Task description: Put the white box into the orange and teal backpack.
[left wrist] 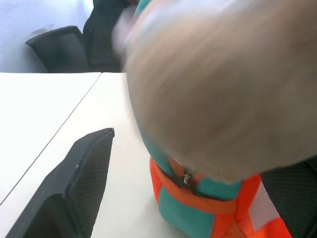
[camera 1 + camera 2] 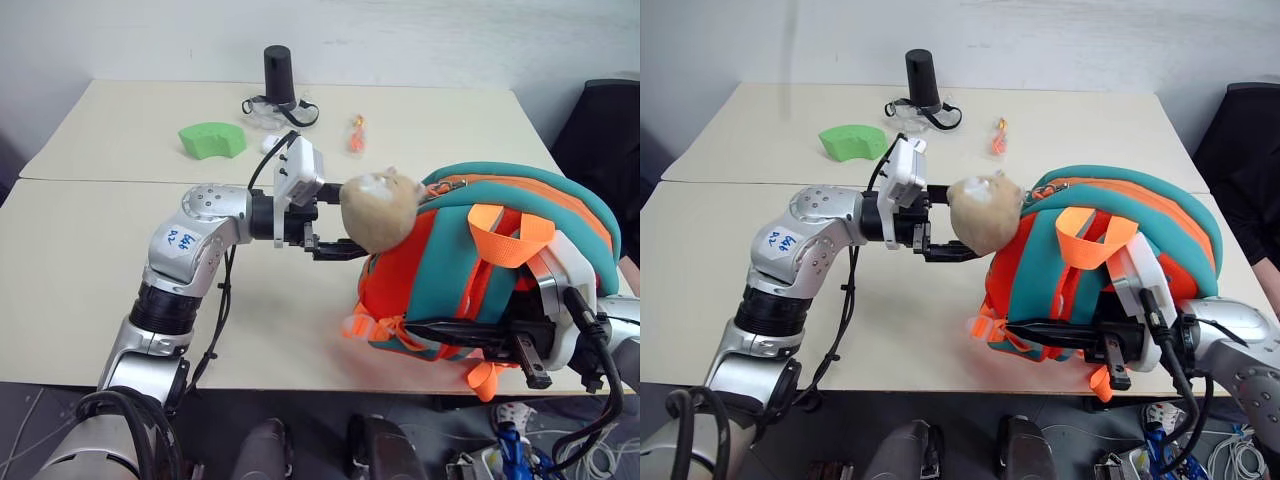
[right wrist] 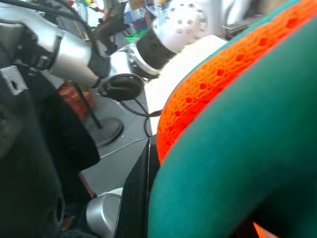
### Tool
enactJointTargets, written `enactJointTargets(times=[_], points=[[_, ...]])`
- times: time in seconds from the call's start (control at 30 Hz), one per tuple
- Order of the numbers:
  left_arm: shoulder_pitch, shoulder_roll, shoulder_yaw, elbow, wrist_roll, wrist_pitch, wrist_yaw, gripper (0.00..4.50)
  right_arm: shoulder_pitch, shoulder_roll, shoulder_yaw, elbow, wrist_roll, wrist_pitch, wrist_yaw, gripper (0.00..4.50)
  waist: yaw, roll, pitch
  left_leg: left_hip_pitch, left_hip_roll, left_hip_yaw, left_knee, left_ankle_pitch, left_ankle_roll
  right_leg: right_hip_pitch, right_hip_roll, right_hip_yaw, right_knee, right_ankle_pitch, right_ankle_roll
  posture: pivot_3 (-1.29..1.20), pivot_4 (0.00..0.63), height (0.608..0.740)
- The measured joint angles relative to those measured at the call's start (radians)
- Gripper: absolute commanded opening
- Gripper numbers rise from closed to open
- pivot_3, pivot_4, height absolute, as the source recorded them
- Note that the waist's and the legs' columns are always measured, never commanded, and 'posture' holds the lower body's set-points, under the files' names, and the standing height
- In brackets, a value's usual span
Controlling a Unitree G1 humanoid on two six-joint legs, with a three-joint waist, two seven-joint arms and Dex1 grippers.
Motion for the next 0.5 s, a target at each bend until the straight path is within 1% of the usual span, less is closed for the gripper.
enactJointTargets(times=[0.1,0.13,0.23,0.37,0.5], points=[[-0.015,0.080,0.042,-0.002,-0.069,0.062,-0.071,4.48,-0.002,-0.001,0.001,0.000,-0.009,-0.001,-0.002,0.00,-0.003,0.000,0.000,0.000,0.000,0.000,0.000,0.000,0.000,-0.001,0.000,0.000,0.000,0.000,0.000,0.00,0.150,0.740],[-0.032,0.126,0.076,-0.001,-0.107,0.098,-0.101,4.48,-0.001,-0.001,0.001,0.000,-0.015,-0.001,-0.002,0.00,-0.004,0.000,0.000,0.000,0.000,0.000,0.000,0.000,0.000,-0.001,0.000,0.000,0.000,0.000,-0.001,0.00,0.150,0.740],[-0.069,0.198,0.150,-0.008,-0.179,0.156,-0.152,4.48,0.014,-0.001,0.001,0.000,-0.035,-0.008,0.001,0.00,-0.001,0.000,0.000,0.000,0.000,0.000,0.000,0.000,0.000,0.000,0.000,0.000,0.000,0.000,-0.001,0.00,0.150,0.740],[-0.077,0.192,0.165,-0.026,-0.211,0.185,-0.144,4.48,0.024,-0.001,0.002,0.000,-0.048,-0.011,0.003,0.00,0.009,0.000,0.000,0.000,-0.001,-0.001,0.002,-0.001,0.001,0.002,0.000,0.000,-0.001,0.001,0.001,0.00,0.150,0.740],[-0.077,0.155,0.112,-0.025,-0.177,0.159,-0.116,4.48,0.024,-0.001,0.002,0.000,-0.048,-0.011,0.000,0.00,0.006,0.000,0.000,0.000,-0.001,0.000,0.002,-0.001,0.001,0.001,0.000,0.000,-0.002,0.001,0.002,0.00,0.150,0.740]])
